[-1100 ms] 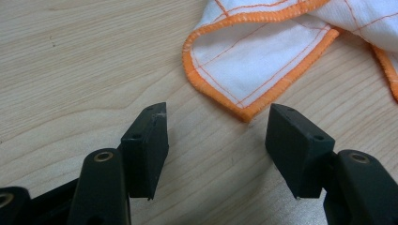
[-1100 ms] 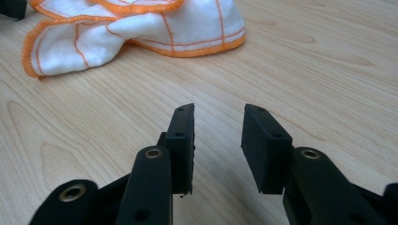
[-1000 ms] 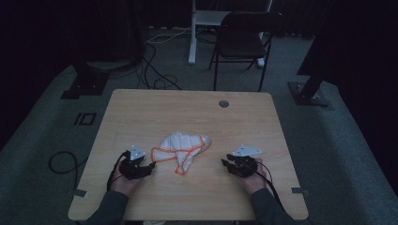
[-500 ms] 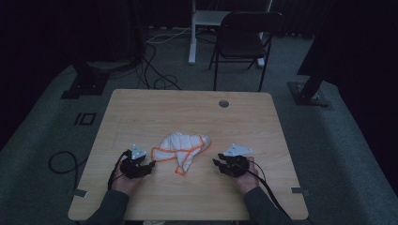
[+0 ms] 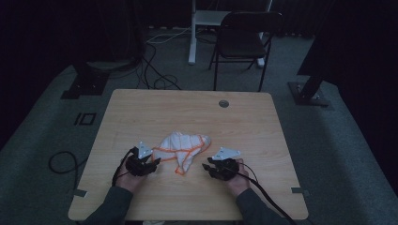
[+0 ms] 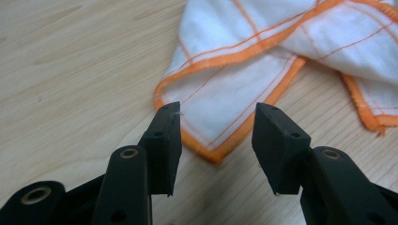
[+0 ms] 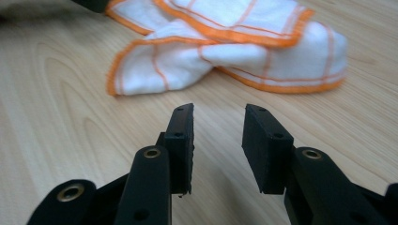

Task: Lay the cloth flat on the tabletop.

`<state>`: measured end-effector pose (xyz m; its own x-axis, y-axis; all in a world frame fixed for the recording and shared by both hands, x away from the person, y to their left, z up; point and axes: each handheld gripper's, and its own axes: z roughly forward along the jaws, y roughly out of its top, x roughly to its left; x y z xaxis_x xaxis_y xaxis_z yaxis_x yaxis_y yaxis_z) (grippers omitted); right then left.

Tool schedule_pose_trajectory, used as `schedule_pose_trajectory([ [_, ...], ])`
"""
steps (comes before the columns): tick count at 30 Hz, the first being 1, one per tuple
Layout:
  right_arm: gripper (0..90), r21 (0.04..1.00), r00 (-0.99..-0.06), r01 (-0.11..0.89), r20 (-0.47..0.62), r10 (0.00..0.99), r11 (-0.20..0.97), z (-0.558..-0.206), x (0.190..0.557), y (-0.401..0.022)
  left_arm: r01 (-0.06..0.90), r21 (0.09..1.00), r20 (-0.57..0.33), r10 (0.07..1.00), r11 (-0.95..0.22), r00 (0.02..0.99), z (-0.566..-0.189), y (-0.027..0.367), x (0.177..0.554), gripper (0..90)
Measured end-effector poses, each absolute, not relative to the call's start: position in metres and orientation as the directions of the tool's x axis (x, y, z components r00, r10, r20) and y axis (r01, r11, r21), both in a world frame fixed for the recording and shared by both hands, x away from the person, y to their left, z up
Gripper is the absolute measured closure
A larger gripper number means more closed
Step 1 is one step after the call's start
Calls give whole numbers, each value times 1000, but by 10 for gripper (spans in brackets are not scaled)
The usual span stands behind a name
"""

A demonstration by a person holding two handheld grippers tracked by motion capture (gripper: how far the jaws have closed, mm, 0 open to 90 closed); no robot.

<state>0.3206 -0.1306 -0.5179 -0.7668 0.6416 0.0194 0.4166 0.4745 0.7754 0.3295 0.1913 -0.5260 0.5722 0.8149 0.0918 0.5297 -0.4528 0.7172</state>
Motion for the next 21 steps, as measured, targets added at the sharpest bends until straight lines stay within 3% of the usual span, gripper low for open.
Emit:
schedule_pose_trajectory([
  [10,618,759,-803,399,19,595,515,-522,315,-107,520,697,104,787,-494,608,-530,178,329,565],
  [21,585,766,-825,385,35,565,515,-520,313,-87,533,694,99,798,-484,595,-536,176,331,667],
])
